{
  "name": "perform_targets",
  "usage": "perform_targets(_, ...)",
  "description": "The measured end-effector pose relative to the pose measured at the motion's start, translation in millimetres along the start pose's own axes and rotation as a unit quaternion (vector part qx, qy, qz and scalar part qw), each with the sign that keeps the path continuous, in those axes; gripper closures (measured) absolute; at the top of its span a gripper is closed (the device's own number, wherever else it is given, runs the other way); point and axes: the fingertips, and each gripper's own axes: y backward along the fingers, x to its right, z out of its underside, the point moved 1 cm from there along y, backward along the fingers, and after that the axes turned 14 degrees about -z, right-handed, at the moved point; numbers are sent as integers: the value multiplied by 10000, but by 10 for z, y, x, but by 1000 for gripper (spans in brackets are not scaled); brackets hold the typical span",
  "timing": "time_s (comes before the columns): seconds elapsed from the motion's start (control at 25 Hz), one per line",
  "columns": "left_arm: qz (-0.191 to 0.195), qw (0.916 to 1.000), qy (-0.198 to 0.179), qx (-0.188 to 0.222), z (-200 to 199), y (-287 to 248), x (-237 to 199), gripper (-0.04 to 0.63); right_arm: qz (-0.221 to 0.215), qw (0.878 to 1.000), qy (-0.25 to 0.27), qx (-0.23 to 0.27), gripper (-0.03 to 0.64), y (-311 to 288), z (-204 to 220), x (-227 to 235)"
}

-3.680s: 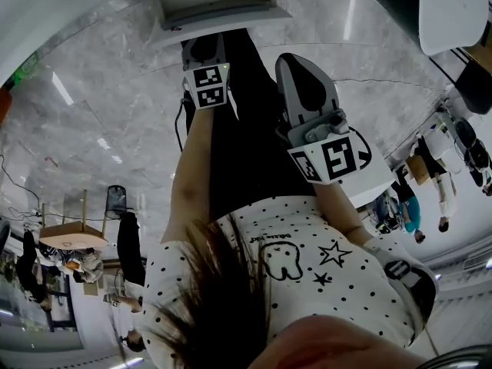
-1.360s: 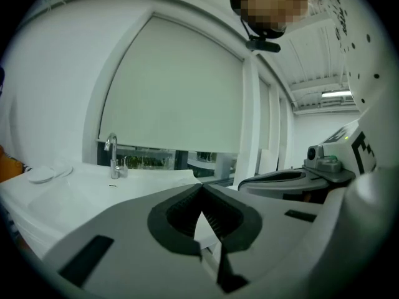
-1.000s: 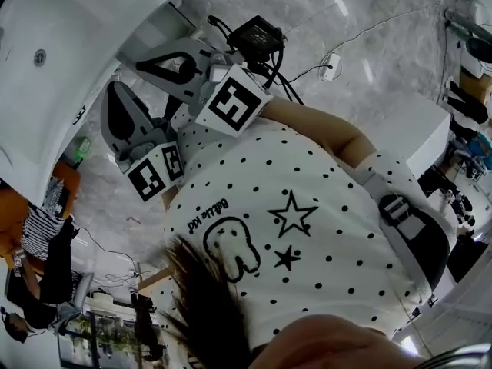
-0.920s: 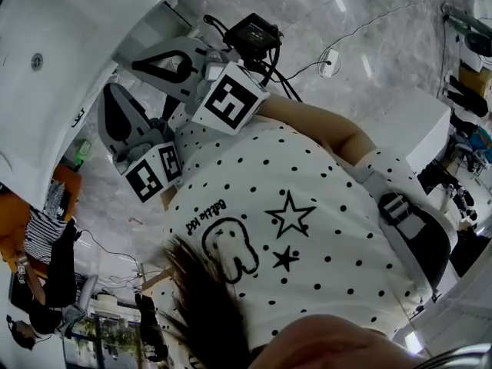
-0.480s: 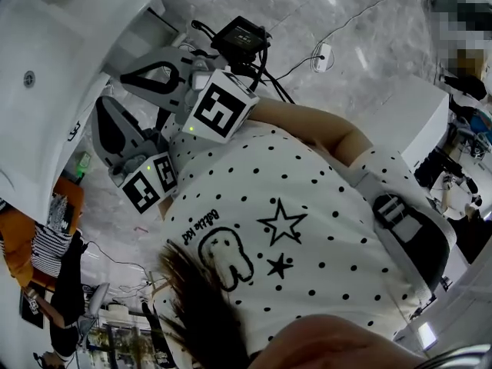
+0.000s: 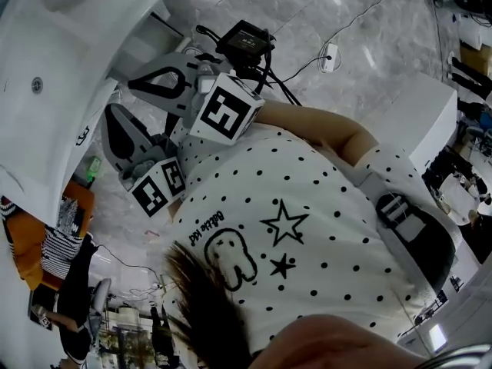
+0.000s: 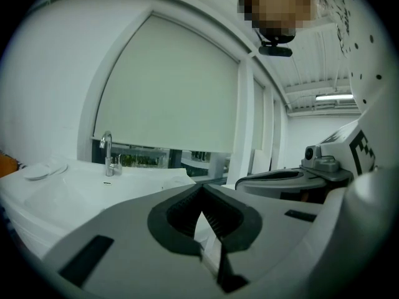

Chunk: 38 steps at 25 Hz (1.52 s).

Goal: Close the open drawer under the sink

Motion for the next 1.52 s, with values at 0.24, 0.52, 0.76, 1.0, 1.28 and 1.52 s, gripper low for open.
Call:
perform_targets(0.24,68,10000,16,-31,4,6,27,591,-33,10000,26,-21,601,4,-4,-25)
perform_targets(0.52,110,9999,22,-17,-13,-22,49,591,-63,10000,57,-33,601,1,-10,-20)
perform_targets(0.76,86,9999,51,16,-54,27,60,591,-71,9999,90,-28,601,32,-53,-45)
perform_targets(1.0,59,10000,45,7,10,80,60,591,-89,9999,82,-21,601,52,14,-96)
perform_targets(1.28,19,9999,106,42,30,147,34,591,-116,9999,92,-15,601,67,32,-157)
perform_targets(1.52,60,9999,142,34,70,21,-95,591,115,9998,18,188,601,1,-4,-6)
